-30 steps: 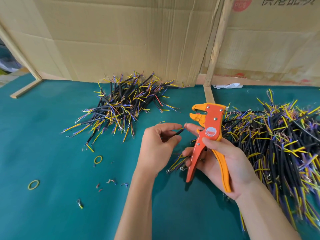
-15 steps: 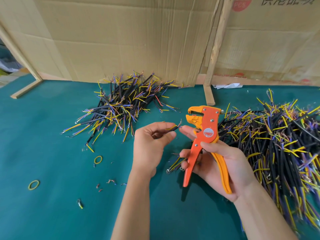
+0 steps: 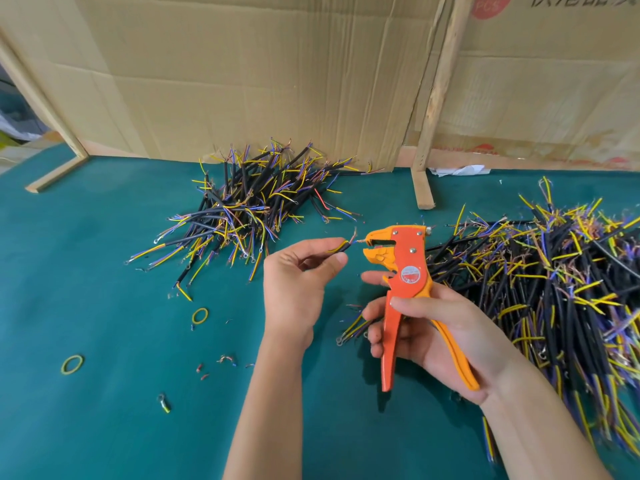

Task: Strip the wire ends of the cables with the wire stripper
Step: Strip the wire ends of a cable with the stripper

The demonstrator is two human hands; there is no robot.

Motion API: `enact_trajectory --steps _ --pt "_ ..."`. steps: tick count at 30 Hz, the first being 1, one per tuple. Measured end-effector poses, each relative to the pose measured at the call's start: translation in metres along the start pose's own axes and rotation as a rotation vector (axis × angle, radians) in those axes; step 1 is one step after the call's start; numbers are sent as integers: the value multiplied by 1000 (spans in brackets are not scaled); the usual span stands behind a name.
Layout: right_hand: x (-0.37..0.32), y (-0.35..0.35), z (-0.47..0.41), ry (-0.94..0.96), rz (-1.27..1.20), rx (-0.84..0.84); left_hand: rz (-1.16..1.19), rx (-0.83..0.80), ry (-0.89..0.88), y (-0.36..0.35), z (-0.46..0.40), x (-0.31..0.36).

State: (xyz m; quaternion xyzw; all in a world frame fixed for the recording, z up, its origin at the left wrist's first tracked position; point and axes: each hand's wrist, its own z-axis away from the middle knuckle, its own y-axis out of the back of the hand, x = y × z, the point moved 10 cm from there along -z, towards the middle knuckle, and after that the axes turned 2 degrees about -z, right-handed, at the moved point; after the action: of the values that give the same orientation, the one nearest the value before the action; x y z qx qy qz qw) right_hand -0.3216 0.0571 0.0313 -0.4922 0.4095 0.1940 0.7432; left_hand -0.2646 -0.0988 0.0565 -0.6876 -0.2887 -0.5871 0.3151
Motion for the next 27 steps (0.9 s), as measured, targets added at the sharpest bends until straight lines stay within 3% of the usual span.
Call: enact_trajectory --steps 8,27 --pt "1 -6 -4 43 14 38 -83 -19 -13 -3 1 0" --pt "7 -19 -7 92 22 106 -31 -18 5 -6 2 1"
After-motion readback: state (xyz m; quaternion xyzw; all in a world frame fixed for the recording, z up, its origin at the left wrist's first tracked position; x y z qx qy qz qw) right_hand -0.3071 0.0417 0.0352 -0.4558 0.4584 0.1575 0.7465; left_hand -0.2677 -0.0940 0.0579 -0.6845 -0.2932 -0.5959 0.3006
